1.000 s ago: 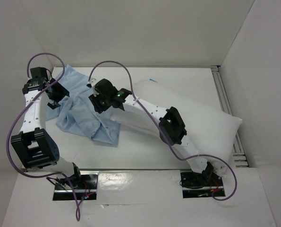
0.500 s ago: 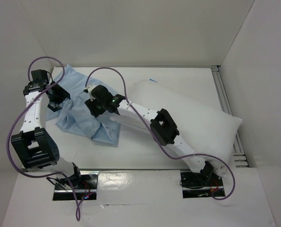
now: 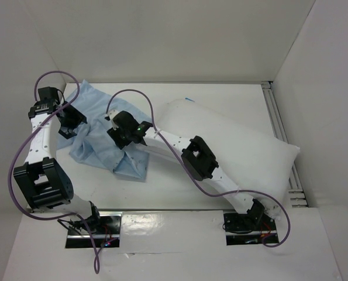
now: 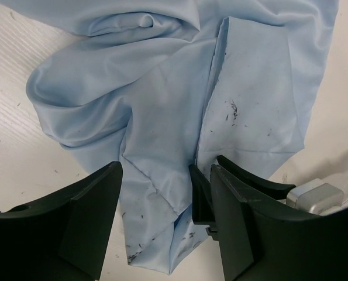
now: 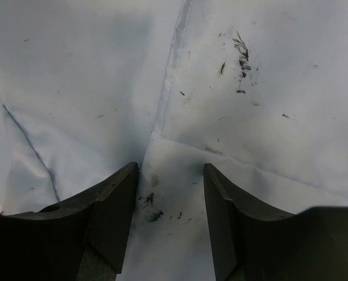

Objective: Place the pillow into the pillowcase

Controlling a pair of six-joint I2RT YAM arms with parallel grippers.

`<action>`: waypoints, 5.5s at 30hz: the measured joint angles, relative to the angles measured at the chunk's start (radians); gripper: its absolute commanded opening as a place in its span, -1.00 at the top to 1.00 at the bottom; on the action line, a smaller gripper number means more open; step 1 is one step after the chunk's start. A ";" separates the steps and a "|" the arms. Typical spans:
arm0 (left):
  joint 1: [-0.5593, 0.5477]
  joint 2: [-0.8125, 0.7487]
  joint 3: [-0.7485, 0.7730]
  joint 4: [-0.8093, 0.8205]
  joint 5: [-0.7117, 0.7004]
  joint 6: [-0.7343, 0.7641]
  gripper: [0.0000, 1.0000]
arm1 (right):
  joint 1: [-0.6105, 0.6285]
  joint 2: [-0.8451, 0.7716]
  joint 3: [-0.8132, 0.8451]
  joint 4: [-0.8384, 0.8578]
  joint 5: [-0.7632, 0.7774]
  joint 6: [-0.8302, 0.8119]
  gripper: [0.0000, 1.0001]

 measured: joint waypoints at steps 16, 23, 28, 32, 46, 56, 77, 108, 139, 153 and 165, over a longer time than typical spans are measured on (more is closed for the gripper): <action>0.000 0.000 -0.002 0.000 0.015 0.000 -0.48 | 0.001 0.003 0.000 0.008 0.000 -0.008 0.78; 0.000 0.000 -0.014 0.004 0.058 0.008 -0.48 | 0.002 0.003 0.000 0.008 0.002 -0.007 0.92; 0.001 0.001 -0.039 0.004 0.089 0.027 -0.46 | -0.004 -0.011 0.000 0.008 0.001 0.001 1.00; 0.001 0.002 -0.042 0.005 0.108 0.032 -0.46 | -0.015 -0.048 -0.001 0.008 -0.014 0.021 1.00; -0.029 0.113 -0.062 0.070 0.402 0.154 -0.54 | -0.118 -0.160 -0.100 0.056 -0.144 0.112 1.00; -0.319 0.220 -0.058 0.093 0.428 0.282 -0.49 | -0.141 -0.160 -0.116 0.062 -0.193 0.144 1.00; -0.392 0.192 -0.099 0.169 0.181 0.299 -0.75 | -0.164 -0.170 -0.158 0.081 -0.256 0.177 0.56; -0.262 0.201 -0.127 0.174 0.290 0.172 -0.26 | -0.225 -0.330 -0.393 0.117 -0.232 0.242 1.00; -0.410 0.448 0.039 0.186 0.021 0.015 -0.06 | -0.256 -0.334 -0.389 0.130 -0.275 0.256 1.00; -0.412 0.417 0.177 0.017 -0.145 0.090 1.00 | -0.284 -0.341 -0.408 0.150 -0.282 0.280 1.00; -0.345 0.138 0.474 -0.100 -0.148 0.225 1.00 | -0.405 -0.400 -0.552 0.269 -0.275 0.436 0.27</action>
